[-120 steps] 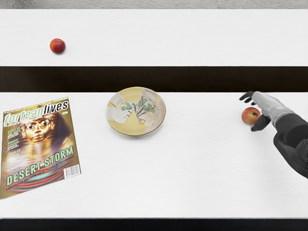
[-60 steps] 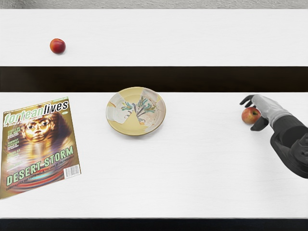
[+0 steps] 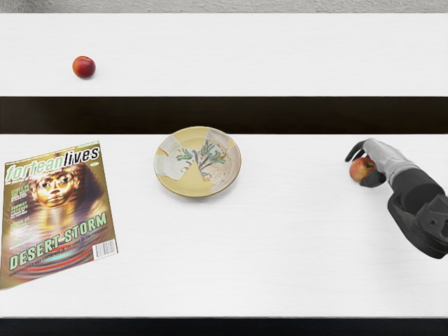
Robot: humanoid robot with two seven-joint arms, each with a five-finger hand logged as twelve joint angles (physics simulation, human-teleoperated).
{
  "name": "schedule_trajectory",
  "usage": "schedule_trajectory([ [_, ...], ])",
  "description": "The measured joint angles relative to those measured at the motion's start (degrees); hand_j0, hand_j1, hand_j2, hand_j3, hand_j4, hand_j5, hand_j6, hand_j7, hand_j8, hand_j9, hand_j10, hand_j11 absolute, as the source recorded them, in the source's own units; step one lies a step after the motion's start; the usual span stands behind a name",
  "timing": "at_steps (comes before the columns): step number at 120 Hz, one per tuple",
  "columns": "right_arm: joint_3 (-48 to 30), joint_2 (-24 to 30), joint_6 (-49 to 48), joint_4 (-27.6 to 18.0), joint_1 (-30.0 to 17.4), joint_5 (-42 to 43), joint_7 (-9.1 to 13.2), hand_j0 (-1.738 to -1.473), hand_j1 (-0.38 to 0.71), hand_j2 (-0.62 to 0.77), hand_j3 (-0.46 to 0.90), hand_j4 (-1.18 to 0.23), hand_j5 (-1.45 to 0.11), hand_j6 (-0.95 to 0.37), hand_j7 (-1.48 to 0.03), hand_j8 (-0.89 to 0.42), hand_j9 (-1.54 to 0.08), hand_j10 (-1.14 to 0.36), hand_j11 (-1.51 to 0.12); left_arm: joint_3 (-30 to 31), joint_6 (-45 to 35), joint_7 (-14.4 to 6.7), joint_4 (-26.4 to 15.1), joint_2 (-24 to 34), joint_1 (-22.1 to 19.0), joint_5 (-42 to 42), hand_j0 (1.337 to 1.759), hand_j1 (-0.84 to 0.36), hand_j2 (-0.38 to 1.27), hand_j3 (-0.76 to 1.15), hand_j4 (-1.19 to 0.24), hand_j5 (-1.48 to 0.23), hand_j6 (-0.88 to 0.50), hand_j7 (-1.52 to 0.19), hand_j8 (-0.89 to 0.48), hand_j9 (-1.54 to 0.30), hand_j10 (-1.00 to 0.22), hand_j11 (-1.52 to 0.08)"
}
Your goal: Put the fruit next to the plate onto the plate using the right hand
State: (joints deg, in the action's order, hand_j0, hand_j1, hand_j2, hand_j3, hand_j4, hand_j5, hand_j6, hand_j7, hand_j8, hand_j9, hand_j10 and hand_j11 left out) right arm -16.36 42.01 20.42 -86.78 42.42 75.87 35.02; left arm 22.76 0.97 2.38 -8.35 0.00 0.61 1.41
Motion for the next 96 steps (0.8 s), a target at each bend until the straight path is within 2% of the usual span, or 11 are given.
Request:
schedule_trajectory([
  [15, -0.1, -0.5, 0.3, 0.6, -0.3, 0.1, 0.0, -1.651, 0.27, 0.13, -0.01, -0.68, -0.83, -0.44, -0.85, -0.39, -0.86, -0.59, -0.86, 0.0, 0.0, 0.0, 0.0, 0.0, 0.0, 0.0, 1.658, 0.07, 0.05, 0.00, -0.23, -0.30, -0.23, -0.30, -0.23, -0.30, -0.23, -0.30],
  [33, -0.1, -0.8, 0.2, 0.9, -0.3, -0.4, 0.0, -1.648, 0.25, -0.03, 0.17, -0.76, -0.97, -0.36, -0.98, -0.32, -1.00, -0.52, -1.01, 0.0, 0.0, 0.0, 0.0, 0.0, 0.0, 0.0, 1.658, 0.07, 0.05, 0.00, -0.23, -0.30, -0.23, -0.30, -0.23, -0.30, -0.23, -0.30],
  [47, -0.2, -0.7, 0.3, 1.0, -0.3, -1.5, 0.0, -1.646, 0.24, -0.10, 0.20, -0.80, -1.03, -0.32, -1.04, -0.27, -1.06, -0.49, -1.09, 0.0, 0.0, 0.0, 0.0, 0.0, 0.0, 0.0, 1.658, 0.07, 0.05, 0.00, -0.23, -0.30, -0.23, -0.30, -0.23, -0.30, -0.23, -0.30],
  [61, -0.3, -0.6, 0.4, 1.0, -0.2, -2.4, 0.0, -1.645, 0.22, -0.08, 0.09, -0.84, -1.08, -0.37, -1.08, -0.28, -1.11, -0.51, -1.14, 0.0, 0.0, 0.0, 0.0, 0.0, 0.0, 0.0, 1.658, 0.07, 0.05, 0.00, -0.23, -0.30, -0.23, -0.30, -0.23, -0.30, -0.23, -0.30],
  [68, -0.8, -0.5, 0.4, 1.0, 0.0, -3.0, 0.0, -1.649, 0.24, 0.12, -0.09, -0.87, -1.09, -0.39, -1.10, -0.30, -1.12, -0.52, -1.15, 0.0, 0.0, 0.0, 0.0, 0.0, 0.0, 0.0, 1.658, 0.07, 0.05, 0.00, -0.23, -0.30, -0.23, -0.30, -0.23, -0.30, -0.23, -0.30],
  [69, -0.9, -0.5, 0.4, 1.0, 0.0, -3.1, 0.0, -1.649, 0.24, 0.12, -0.02, -0.87, -1.09, -0.40, -1.10, -0.31, -1.12, -0.52, -1.15, 0.0, 0.0, 0.0, 0.0, 0.0, 0.0, 0.0, 1.658, 0.07, 0.05, 0.00, -0.23, -0.30, -0.23, -0.30, -0.23, -0.30, -0.23, -0.30],
  [70, -1.0, -0.5, 0.4, 1.0, 0.0, -3.2, 0.0, -1.649, 0.25, 0.15, 0.24, -0.87, -1.09, -0.38, -1.10, -0.32, -1.13, -0.54, -1.15, 0.0, 0.0, 0.0, 0.0, 0.0, 0.0, 0.0, 1.658, 0.07, 0.05, 0.00, -0.23, -0.30, -0.23, -0.30, -0.23, -0.30, -0.23, -0.30],
  [71, -1.1, -0.4, 0.3, 1.0, 0.0, -3.3, 0.0, -1.649, 0.26, 0.16, 0.05, -0.87, -1.10, -0.39, -1.10, -0.30, -1.13, -0.54, -1.15, 0.0, 0.0, 0.0, 0.0, 0.0, 0.0, 0.0, 1.658, 0.07, 0.05, 0.00, -0.23, -0.30, -0.23, -0.30, -0.23, -0.30, -0.23, -0.30],
  [72, -1.2, -0.4, 0.3, 1.0, 0.0, -3.4, 0.0, -1.649, 0.27, 0.17, 0.01, -0.87, -1.10, -0.39, -1.10, -0.29, -1.13, -0.53, -1.16, 0.0, 0.0, 0.0, 0.0, 0.0, 0.0, 0.0, 1.658, 0.07, 0.05, 0.00, -0.23, -0.30, -0.23, -0.30, -0.23, -0.30, -0.23, -0.30],
  [82, -2.2, -0.2, 0.0, 0.9, 0.6, -5.2, 0.0, -1.647, 0.30, 0.31, 0.00, -0.86, -1.12, -0.38, -1.11, -0.28, -1.14, -0.52, -1.18, 0.0, 0.0, 0.0, 0.0, 0.0, 0.0, 0.0, 1.658, 0.07, 0.05, 0.00, -0.23, -0.30, -0.23, -0.30, -0.23, -0.30, -0.23, -0.30],
  [96, -2.7, 0.1, -1.1, 0.7, 2.8, -8.6, 0.1, -1.644, 0.29, 0.18, 0.00, -0.86, -1.14, -0.41, -1.12, -0.29, -1.14, -0.50, -1.20, 0.0, 0.0, 0.0, 0.0, 0.0, 0.0, 0.0, 1.658, 0.07, 0.05, 0.00, -0.23, -0.30, -0.23, -0.30, -0.23, -0.30, -0.23, -0.30],
])
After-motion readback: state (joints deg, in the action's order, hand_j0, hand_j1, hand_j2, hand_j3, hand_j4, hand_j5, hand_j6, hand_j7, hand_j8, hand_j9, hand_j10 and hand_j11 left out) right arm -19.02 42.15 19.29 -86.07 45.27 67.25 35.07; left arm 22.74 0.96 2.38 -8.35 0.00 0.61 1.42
